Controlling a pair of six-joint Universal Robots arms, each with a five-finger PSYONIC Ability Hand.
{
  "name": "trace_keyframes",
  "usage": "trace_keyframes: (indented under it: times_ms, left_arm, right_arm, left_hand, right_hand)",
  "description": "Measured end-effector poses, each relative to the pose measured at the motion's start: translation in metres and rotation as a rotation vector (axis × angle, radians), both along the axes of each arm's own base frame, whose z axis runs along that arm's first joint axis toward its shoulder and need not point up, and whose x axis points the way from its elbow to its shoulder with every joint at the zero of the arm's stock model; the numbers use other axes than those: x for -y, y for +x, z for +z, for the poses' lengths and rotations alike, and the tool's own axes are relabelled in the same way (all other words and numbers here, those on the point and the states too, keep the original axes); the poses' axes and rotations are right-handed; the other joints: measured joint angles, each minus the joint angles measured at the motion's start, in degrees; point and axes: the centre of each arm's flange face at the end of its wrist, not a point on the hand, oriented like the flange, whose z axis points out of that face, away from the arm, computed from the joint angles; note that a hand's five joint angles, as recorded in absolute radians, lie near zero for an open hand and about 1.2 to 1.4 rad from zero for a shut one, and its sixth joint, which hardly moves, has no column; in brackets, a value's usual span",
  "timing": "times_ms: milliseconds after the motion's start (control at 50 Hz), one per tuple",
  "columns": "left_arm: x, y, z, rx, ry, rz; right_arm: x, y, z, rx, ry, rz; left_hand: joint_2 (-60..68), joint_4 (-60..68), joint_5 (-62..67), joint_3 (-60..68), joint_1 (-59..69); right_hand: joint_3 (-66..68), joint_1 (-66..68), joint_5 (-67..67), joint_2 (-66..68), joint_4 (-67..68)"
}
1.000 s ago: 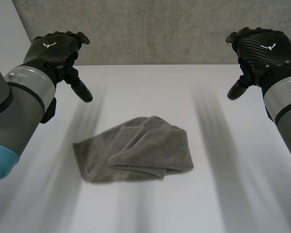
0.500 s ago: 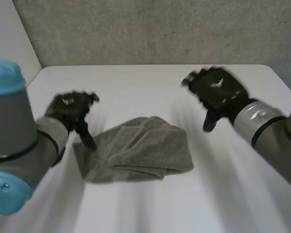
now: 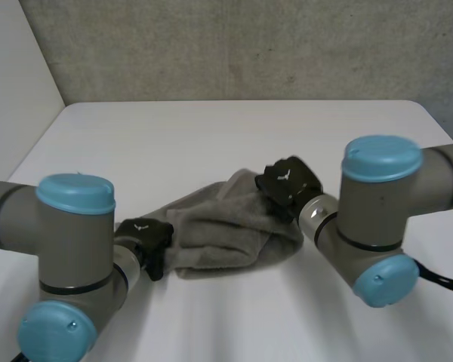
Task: Fold the towel.
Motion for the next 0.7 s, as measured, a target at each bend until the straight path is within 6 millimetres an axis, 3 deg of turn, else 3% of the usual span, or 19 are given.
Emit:
trace_keyframes:
  times_ms: [100, 200, 360, 500, 600, 700]
  left_arm:
    - [-0.001, 0.008, 0.035, -0.058, -0.093, 0.020]
    - [0.002, 0.025, 0.064, -0.113, -0.192, 0.072]
    - [0.001, 0.046, 0.079, -0.156, -0.259, 0.110]
    - [0.008, 0.043, 0.095, -0.209, -0.313, 0.062]
    - [0.039, 0.033, 0.135, -0.292, -0.491, 0.043]
    - [0.069, 0.023, 0.206, -0.429, -0.792, 0.038]
  right_arm:
    - [-0.015, -0.012, 0.035, 0.036, -0.054, 0.008]
    - [-0.021, -0.033, 0.048, -0.002, -0.080, -0.013]
    - [-0.015, -0.066, 0.055, -0.097, -0.085, -0.072]
    - [-0.014, -0.064, 0.079, -0.096, -0.120, -0.032]
    - [0.013, -0.048, 0.131, 0.116, -0.362, -0.049]
    - [0.024, -0.042, 0.212, 0.480, -0.700, -0.069]
  left_hand:
    - [0.00, 0.00, 0.10, 0.09, 0.00]
    - [0.00, 0.01, 0.11, 0.17, 0.00]
    - [0.12, 0.02, 0.23, 0.24, 0.00]
    - [0.13, 0.04, 0.23, 0.25, 0.00]
    - [0.13, 0.05, 0.23, 0.27, 0.00]
    - [0.13, 0.05, 0.23, 0.35, 0.00]
  right_hand:
    - [0.49, 0.00, 0.00, 0.15, 0.00]
    - [0.65, 0.00, 0.00, 0.16, 0.00]
    - [0.64, 1.36, 1.44, 1.77, 0.20]
    - [0.64, 1.37, 1.44, 1.77, 0.34]
    - [0.64, 1.55, 1.44, 1.77, 0.34]
    - [0.64, 1.63, 1.44, 2.43, 0.34]
